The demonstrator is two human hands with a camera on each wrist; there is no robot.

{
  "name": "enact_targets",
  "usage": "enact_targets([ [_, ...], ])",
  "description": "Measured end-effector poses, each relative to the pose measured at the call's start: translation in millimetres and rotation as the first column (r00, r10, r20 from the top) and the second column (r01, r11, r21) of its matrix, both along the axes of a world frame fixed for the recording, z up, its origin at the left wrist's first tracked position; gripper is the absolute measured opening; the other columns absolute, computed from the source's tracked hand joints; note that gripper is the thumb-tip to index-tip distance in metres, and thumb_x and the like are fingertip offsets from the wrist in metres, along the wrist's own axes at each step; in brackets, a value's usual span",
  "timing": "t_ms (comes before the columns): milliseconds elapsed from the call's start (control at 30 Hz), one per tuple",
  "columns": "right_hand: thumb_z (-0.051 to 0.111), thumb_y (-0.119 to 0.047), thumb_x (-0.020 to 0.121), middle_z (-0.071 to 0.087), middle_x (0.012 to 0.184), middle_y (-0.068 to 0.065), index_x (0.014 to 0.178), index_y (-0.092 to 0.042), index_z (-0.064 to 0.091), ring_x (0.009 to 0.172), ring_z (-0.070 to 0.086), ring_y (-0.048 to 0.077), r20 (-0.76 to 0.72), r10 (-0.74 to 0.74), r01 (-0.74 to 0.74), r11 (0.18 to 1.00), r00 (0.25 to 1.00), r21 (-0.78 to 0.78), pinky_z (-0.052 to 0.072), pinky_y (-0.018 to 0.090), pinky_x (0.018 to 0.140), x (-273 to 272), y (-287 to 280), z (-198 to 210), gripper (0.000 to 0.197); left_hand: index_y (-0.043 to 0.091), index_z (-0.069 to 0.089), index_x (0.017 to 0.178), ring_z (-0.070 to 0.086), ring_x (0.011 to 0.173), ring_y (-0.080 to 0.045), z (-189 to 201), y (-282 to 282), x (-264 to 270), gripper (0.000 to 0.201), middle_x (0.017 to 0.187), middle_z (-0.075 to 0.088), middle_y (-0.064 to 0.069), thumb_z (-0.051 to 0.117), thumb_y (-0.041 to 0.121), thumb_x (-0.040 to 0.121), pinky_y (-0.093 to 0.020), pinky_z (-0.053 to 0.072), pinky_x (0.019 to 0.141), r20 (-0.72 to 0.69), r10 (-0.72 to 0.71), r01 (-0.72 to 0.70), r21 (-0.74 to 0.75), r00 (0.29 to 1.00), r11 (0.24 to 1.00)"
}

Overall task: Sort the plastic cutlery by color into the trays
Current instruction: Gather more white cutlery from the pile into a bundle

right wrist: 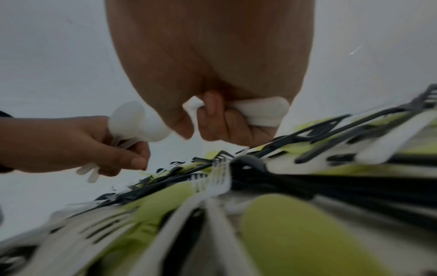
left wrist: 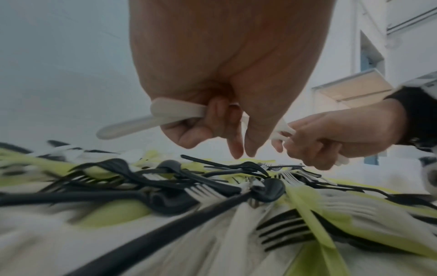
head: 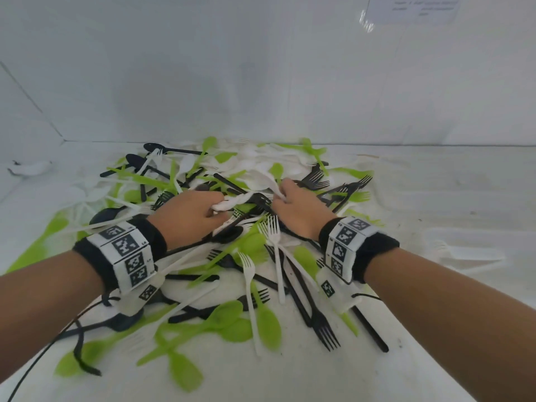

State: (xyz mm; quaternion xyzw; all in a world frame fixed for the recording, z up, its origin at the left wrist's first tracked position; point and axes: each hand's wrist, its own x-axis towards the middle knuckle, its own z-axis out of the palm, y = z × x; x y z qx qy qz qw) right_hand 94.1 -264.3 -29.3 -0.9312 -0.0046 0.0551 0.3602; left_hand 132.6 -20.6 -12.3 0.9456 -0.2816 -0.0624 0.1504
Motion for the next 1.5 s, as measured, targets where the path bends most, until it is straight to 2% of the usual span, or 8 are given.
enact_targets([
  [200,0.06,-0.035,0.096,0.061,0.105,0.006,0.125,-0.017,0.041,0.09,0.06,0.028,-0.153,0.152,-0.192,0.935,0.977,-0.298,0.051,0.039,0.075,-12.0,28.8,-9.5,0.039,0.027,0.063,0.083,0.059,0.071,-0.012,1.5,38.2,-12.0,0.028,0.076,0.062,0.007,0.074,0.052,0.085,-0.03,0.046,0.064,-0.152,0.089,-0.086,0.025,0.984,0.996],
  [367,0.061,-0.026,0.091,0.064,0.11,0.008,0.131,-0.018,0.043,0.09,0.06,0.028,-0.123,0.031,-0.073,0.933,0.992,-0.352,0.053,0.038,0.079,-1.1,10.5,-8.5,0.044,0.033,0.05,0.079,0.053,0.067,-0.007,-13.5,37.6,-25.0,0.032,0.074,0.056,0.008,0.075,0.052,0.085,-0.028,0.038,0.059,-0.178,0.034,-0.023,0.065,0.983,0.998],
  [533,0.052,-0.03,0.093,0.062,0.109,0.004,0.124,-0.019,0.05,0.093,0.059,0.026,-0.037,-0.054,0.049,0.992,0.998,-0.116,0.043,0.033,0.075,12.9,25.5,-5.0,0.032,0.033,0.065,0.111,0.061,0.095,-0.009,-19.5,19.7,-32.7,0.018,0.103,0.068,0.016,0.064,0.039,0.095,-0.031,0.048,0.081,-0.197,-0.147,0.165,0.076,0.969,0.983],
  [600,0.052,-0.03,0.095,0.063,0.102,-0.001,0.12,-0.022,0.055,0.089,0.06,0.023,0.005,0.013,-0.013,0.995,1.0,-0.094,0.045,0.033,0.074,11.9,35.8,-3.1,0.027,0.034,0.063,0.097,0.058,0.085,-0.005,-17.2,23.3,-32.2,0.005,0.091,0.065,0.017,0.063,0.038,0.095,-0.026,0.043,0.071,-0.192,-0.149,0.167,0.081,0.97,0.983],
  [767,0.051,-0.032,0.095,0.06,0.076,-0.003,0.074,-0.023,0.051,0.074,0.06,0.021,-0.045,0.152,-0.159,0.94,0.987,-0.302,0.042,0.03,0.059,12.9,42.3,-9.5,0.023,0.03,0.051,0.077,0.053,0.069,-0.006,-6.1,55.0,-24.5,0.029,0.076,0.056,0.006,0.064,0.049,0.094,-0.025,0.042,0.065,-0.205,-0.146,0.169,0.103,0.968,0.98],
  [967,0.049,-0.032,0.091,0.059,0.081,0.002,0.078,-0.016,0.051,0.076,0.058,0.023,-0.037,-0.021,0.011,0.966,0.999,-0.258,0.039,0.032,0.061,23.6,32.1,-5.6,0.021,0.055,0.056,0.074,0.048,0.062,0.002,1.2,72.8,-25.1,0.021,0.068,0.052,0.023,0.063,0.053,0.094,-0.018,0.032,0.057,-0.261,-0.153,0.176,0.068,0.953,0.982],
  [1267,0.036,-0.026,0.105,0.064,0.105,0.011,0.113,-0.011,0.057,0.095,0.061,0.033,0.071,-0.262,0.265,0.964,0.962,-0.036,0.052,0.045,0.088,43.4,19.3,-6.4,0.027,0.015,0.048,0.086,0.046,0.065,-0.016,-5.7,53.1,12.0,0.025,0.076,0.054,-0.001,0.037,0.019,0.107,-0.034,0.04,0.064,-0.103,-0.047,0.047,-0.003,0.994,0.999],
  [1500,0.053,-0.031,0.094,0.059,0.065,0.004,0.063,-0.015,0.055,0.066,0.06,0.024,-0.11,-0.149,0.12,0.964,0.983,-0.236,0.04,0.028,0.056,48.2,4.0,-15.1,0.035,0.019,0.049,0.079,0.051,0.06,-0.016,-7.8,14.0,29.6,0.028,0.071,0.055,0.003,0.047,0.033,0.104,-0.033,0.038,0.055,0.007,-0.056,0.056,-0.039,0.998,0.998],
])
